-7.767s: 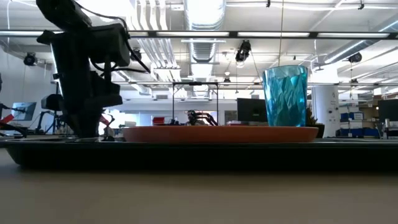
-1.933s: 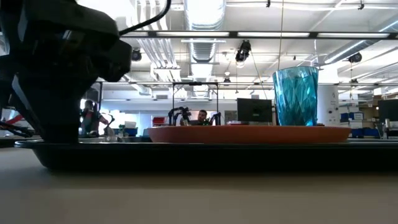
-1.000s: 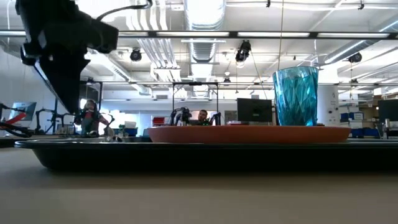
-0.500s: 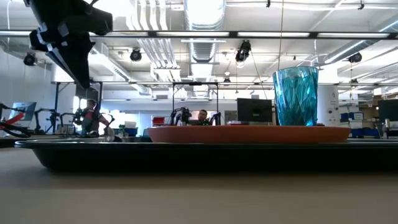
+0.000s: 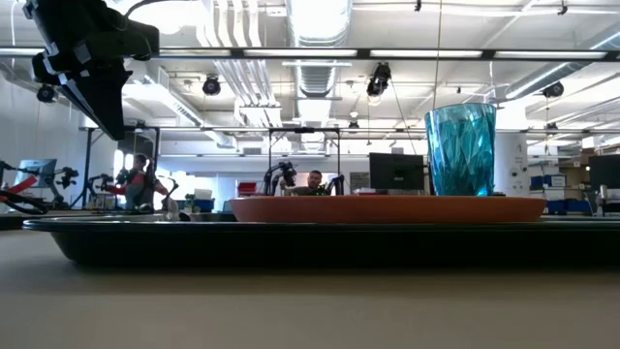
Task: Pick and place plate/cup/fork/spoon on tray
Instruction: Return to Home Position
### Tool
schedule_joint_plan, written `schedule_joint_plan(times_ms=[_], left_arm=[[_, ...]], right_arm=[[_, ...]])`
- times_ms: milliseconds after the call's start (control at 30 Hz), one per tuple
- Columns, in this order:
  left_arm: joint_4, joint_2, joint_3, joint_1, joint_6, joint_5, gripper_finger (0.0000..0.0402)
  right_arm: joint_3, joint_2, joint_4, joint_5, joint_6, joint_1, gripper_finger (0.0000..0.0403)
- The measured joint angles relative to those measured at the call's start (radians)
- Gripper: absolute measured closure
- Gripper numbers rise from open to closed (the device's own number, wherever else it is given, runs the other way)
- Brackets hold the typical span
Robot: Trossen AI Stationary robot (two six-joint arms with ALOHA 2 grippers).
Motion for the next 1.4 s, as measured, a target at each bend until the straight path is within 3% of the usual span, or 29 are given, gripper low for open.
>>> schedule_joint_plan(times_ms=[200, 433, 1100, 1200, 1400], left_arm=[[0.000, 0.001, 0.001, 0.000, 0.011, 0.002, 0.0402], [-0.030, -0.044, 0.001, 0.004, 0.058, -0.028, 0.0402], [-0.246, -0.357, -0.011, 0.007, -0.028, -0.276, 0.0402], [-0.245, -0.390, -0.045, 0.008, -0.030, -0.318, 0.0402], [-0.243, -0.472, -0.164, 0.007, -0.160, -0.306, 0.0402]], right_arm=[[0.092, -0.017, 0.173, 0.279, -0.385, 0.000, 0.0394], [0.186, -0.063, 0.202, 0.390, -0.685, 0.000, 0.0394], [0.193, -0.287, 0.198, 0.443, -0.963, 0.000, 0.0394], [0.186, -0.314, 0.197, 0.443, -0.979, 0.001, 0.0394], [0.156, -0.398, 0.198, 0.446, -0.978, 0.030, 0.0394]])
